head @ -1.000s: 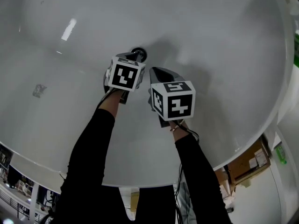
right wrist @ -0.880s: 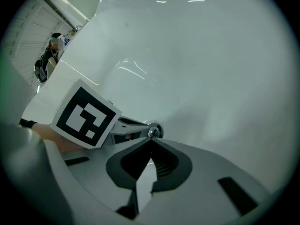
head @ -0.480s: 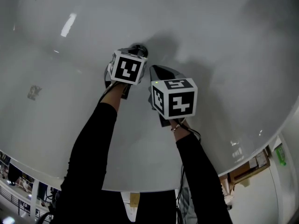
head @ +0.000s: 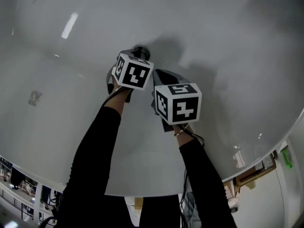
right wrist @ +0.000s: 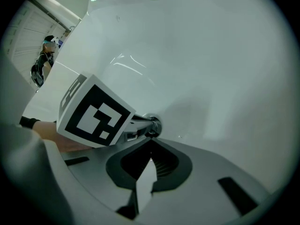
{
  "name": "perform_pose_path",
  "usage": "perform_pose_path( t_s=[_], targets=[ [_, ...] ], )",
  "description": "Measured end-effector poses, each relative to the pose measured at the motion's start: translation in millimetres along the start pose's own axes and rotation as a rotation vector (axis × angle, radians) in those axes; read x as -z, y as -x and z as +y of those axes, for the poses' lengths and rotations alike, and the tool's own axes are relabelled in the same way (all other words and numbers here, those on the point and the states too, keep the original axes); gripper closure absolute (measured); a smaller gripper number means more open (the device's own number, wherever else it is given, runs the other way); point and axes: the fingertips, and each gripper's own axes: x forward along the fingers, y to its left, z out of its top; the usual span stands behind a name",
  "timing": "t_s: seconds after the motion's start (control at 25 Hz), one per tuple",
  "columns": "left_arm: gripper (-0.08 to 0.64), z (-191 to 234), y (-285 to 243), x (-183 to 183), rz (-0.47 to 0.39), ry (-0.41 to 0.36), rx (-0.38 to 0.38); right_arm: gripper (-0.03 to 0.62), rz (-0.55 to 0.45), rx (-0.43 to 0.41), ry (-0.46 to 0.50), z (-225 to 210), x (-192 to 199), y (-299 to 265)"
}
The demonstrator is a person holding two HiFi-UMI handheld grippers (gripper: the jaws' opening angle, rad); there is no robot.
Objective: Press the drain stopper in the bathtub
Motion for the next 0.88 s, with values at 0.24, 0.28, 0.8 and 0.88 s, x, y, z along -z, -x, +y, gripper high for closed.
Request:
perform_pose_path(
  t_s=[0.24,0.28,0.8,0.88],
  targets=[
    [0.555,-1.2,6.2,-0.7,0.005,0.056,0.004,0.591,-0.012,0.014,-0.003,-3.4,-4.6,7.0],
    [0.555,-0.6,8.4,-1.5,-0.007,0.063,0.001,0.591,-0.015,0.016,-0.003,-3.7,-5.7,7.7],
    [0.555,-1.1,24.6,7.6,-0.007,0.118,0.032,0.591,-0.039,0.023,-0.012,6.2,-8.4,19.0],
    [0.555,0.0,32.5,7.2,-0.019,0.115,0.030,0.591,-0.045,0.023,-0.011,8.2,-9.7,20.6]
  ],
)
